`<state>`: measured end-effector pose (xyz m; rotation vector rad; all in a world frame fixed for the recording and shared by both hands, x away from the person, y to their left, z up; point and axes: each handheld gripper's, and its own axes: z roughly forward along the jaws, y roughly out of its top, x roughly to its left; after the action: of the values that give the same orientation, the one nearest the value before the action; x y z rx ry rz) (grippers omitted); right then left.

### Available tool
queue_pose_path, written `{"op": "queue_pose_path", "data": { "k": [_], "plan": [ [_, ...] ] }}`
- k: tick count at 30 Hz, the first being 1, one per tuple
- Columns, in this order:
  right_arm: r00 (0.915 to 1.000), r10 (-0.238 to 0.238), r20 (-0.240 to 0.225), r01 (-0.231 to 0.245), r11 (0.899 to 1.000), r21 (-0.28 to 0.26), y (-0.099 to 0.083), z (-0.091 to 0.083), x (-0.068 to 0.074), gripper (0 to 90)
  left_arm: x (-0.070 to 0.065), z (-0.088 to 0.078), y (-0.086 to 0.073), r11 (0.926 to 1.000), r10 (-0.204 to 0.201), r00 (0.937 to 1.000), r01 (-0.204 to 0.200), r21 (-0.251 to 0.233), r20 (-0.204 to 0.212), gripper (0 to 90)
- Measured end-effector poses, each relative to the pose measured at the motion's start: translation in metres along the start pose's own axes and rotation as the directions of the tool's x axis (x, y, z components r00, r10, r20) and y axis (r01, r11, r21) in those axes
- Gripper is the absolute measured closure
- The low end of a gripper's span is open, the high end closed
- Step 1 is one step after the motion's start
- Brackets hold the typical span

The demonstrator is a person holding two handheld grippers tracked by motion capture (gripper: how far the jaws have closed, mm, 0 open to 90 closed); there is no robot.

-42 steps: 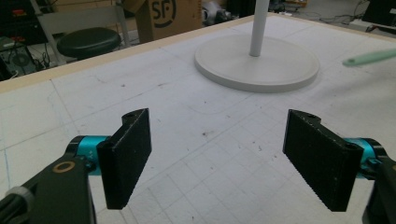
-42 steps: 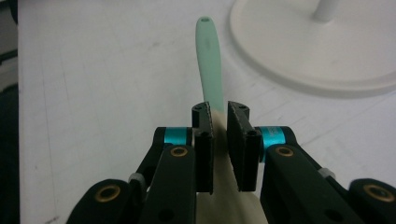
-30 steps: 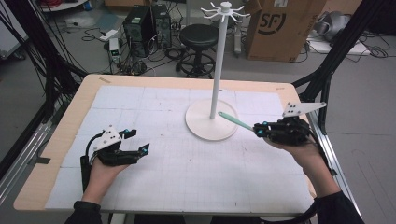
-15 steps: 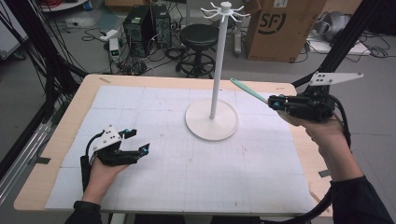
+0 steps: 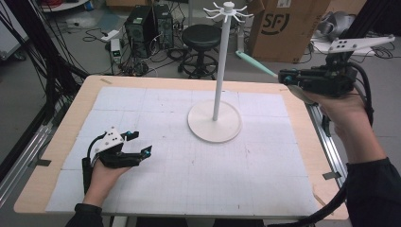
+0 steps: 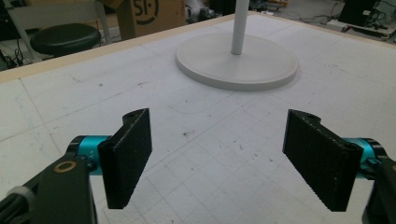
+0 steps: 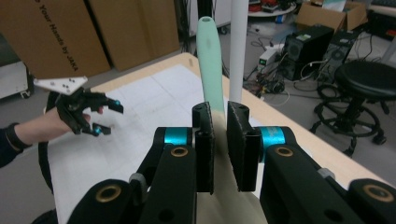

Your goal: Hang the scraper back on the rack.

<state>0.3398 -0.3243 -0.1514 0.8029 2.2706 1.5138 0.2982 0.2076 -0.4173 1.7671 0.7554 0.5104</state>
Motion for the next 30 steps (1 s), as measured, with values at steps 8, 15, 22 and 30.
{"op": "queue_pose_path", "data": {
  "k": [8, 15, 22, 30],
  "plan": [
    [0.9998, -0.018, 0.012, 0.018, 0.999, -0.029, 0.026, -0.012, 0.003, 81.8, 0.000, 0.001, 0.000, 1.0000, 0.000, 1.0000, 0.000, 0.003, 0.001, 24.5],
    [0.9997, -0.021, 0.011, 0.021, 0.999, -0.047, 0.039, -0.021, 0.004, 81.8, 0.000, 0.002, -0.001, 1.0000, -0.001, 1.0000, 0.001, 0.009, 0.005, 24.5],
    [0.9993, -0.025, 0.028, 0.026, 0.998, -0.060, 0.045, -0.024, 0.003, 81.8, 0.000, 0.002, -0.001, 0.9998, 0.008, 0.9999, -0.008, 0.016, 0.009, 24.5],
    [0.9986, -0.025, 0.047, 0.028, 0.998, -0.056, 0.046, -0.019, -0.001, 81.7, -0.001, 0.003, -0.001, 0.9997, 0.006, 0.9999, -0.007, 0.022, 0.011, 24.6]
  ]
}}
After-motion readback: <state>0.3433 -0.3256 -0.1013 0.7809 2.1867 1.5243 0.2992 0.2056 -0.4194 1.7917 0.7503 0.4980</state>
